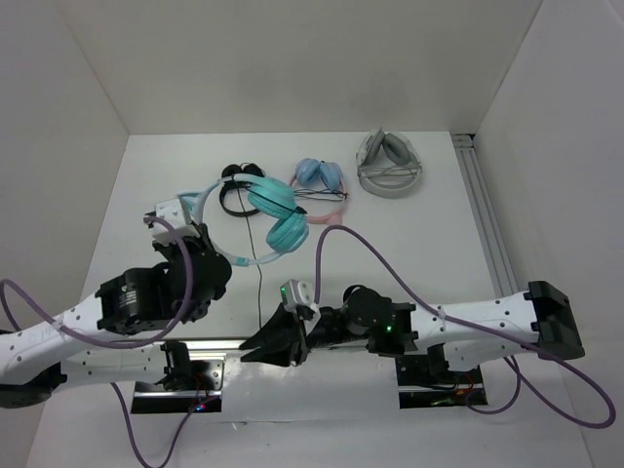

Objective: Wrap the headphones

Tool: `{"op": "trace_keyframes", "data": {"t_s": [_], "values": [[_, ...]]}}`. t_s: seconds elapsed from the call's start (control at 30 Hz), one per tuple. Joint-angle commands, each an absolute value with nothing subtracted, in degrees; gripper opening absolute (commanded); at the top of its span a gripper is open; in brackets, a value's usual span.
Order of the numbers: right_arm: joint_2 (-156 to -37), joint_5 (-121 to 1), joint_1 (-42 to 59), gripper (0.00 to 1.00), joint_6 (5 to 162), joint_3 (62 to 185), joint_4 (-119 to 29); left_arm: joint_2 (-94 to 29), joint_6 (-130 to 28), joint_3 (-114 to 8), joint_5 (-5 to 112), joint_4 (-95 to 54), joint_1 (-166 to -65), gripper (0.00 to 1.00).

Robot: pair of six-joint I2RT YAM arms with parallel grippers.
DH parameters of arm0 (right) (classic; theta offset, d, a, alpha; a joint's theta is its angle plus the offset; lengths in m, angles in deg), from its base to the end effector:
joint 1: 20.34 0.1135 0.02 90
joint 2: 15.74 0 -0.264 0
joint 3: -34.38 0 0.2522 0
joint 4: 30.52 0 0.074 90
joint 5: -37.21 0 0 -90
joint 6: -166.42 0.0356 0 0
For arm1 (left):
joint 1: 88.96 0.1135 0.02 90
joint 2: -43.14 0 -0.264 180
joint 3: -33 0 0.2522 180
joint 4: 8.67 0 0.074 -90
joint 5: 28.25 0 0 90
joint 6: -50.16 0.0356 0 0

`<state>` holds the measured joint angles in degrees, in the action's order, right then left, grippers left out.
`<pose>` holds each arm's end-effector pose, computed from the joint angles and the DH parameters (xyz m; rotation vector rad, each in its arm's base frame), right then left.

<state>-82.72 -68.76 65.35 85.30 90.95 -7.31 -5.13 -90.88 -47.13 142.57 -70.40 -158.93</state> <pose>0.0106 0.2703 0.3349 -1.1535 1.0251 1.5435 0.0767 -0.1078 0.4040 -0.4766 1.5816 -0.1255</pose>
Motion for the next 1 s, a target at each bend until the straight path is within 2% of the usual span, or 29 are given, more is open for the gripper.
{"op": "trace_keyframes", "data": {"t_s": [0.0,0.1,0.2,0.4,0.43,0.47,0.53,0.73,0.9,0.97], "values": [[-79.46,-63.51,65.79,0.30,81.69,96.56,-19.20,-6.15,-92.82,-46.95,139.64,-67.33,-152.02,0.00],[-77.97,-61.50,65.79,0.30,79.59,99.29,-24.48,-10.45,-102.75,-47.65,133.57,-76.53,-146.55,0.00],[-76.74,-60.18,65.79,0.32,78.53,102.71,-30.80,-13.98,-109.69,-47.65,131.28,-83.13,-145.48,0.00],[-76.12,-54.55,65.26,0.32,74.49,111.85,-43.74,-19.69,-114.28,-46.42,126.54,-84.66,-145.47,0.00],[-76.12,-53.77,64.65,0.29,73.53,112.56,-46.19,-19.70,-114.28,-45.89,126.01,-84.66,-145.47,0.00],[-75.42,-52.71,64.13,0.19,72.91,113.78,-47.26,-20.40,-114.28,-45.37,125.48,-84.66,-145.47,0.00],[-74.80,-52.01,63.60,0.07,72.38,113.79,-49.45,-20.40,-114.89,-44.67,124.68,-84.66,-146.34,0.00],[-71.81,-49.28,63.07,0.01,71.06,112.21,-50.60,-17.51,-111.92,-42.64,122.75,-82.73,-147.76,0.00],[-74.08,-44.01,63.07,0.00,67.98,118.09,-62.44,-15.05,-104.72,-41.33,118.63,-79.15,-148.29,0.00],[-74.62,-40.67,63.07,0.00,66.41,121.08,-66.49,-13.46,-97.34,-39.48,114.68,-75.62,-148.29,0.00]]}}
